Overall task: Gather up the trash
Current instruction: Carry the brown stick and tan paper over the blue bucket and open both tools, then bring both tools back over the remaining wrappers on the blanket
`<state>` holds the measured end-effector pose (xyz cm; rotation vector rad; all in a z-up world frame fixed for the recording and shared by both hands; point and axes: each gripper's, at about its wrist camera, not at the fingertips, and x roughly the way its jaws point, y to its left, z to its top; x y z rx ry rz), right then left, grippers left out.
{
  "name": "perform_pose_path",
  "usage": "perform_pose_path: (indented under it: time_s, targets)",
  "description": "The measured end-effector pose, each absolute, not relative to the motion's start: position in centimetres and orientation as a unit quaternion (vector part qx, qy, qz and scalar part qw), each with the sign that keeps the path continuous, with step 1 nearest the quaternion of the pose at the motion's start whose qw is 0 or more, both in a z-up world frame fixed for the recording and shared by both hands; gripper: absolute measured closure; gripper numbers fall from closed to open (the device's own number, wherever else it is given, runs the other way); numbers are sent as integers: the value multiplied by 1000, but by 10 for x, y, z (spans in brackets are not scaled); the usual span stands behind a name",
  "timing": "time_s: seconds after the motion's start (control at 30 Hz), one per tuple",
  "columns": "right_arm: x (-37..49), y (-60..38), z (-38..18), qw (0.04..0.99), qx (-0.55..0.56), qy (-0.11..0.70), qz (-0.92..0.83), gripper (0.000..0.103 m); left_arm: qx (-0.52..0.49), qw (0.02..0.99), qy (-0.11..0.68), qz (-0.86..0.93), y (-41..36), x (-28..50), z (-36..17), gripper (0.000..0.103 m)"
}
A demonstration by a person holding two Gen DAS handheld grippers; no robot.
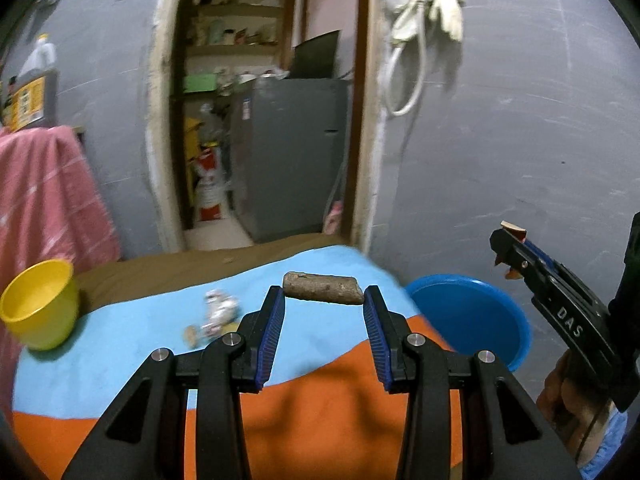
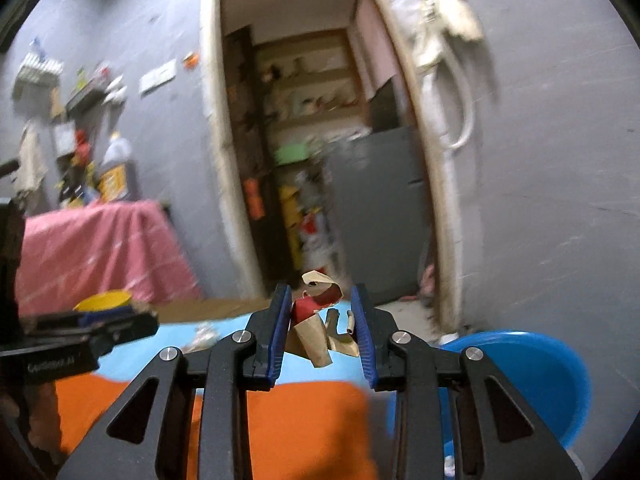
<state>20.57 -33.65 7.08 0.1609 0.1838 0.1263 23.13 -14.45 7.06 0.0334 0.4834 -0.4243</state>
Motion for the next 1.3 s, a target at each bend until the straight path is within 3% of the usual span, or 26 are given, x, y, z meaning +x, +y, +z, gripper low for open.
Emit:
perform_pose_path:
  time_s: [0.27,0.67,0.9,1.03,1.3]
  targets:
    - [204,-401,66,985,140,95,-29,73,36,929,252,-268,-217,251,67,67]
    - [219,-472,30,948,245,178,-98,71,54,873,364,-320,-300,309,22,67]
    - [224,-491,21,934,271,205,-108,62,48,859,396,-321,-311,325,1,67]
    - [227,-497,17,926,291,215,-111,56,38,858,401,-319,-308,326,-4,56]
    - [232,-503,14,920,304,226,-105,42,25,866,394,-306,-302,319,5,50]
